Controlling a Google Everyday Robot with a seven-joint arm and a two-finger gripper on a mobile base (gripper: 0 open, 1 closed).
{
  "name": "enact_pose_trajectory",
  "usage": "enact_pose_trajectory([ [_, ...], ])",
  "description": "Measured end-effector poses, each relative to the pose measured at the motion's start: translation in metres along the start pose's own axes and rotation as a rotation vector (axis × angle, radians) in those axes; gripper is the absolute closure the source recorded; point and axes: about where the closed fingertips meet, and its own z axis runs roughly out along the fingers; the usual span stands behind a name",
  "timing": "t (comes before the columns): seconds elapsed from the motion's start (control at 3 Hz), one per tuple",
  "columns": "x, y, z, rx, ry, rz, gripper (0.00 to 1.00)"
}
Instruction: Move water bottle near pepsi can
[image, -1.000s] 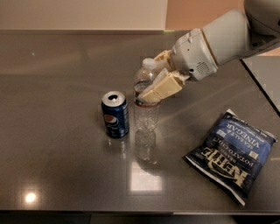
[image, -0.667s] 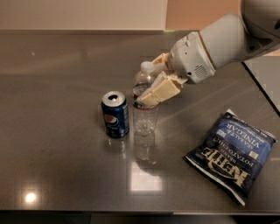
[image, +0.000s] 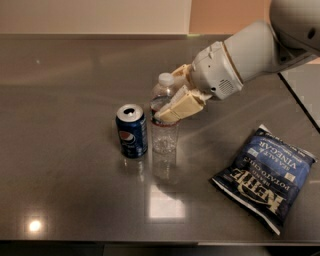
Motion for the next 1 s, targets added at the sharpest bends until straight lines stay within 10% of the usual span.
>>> enact_pose_trajectory([
  [0.33, 0.0023, 0.0012, 0.0024, -0.007, 0.006, -0.001, 0.11],
  [1.0, 0.0002, 0.002, 0.0031, -0.008, 0.007, -0.005, 0.0],
])
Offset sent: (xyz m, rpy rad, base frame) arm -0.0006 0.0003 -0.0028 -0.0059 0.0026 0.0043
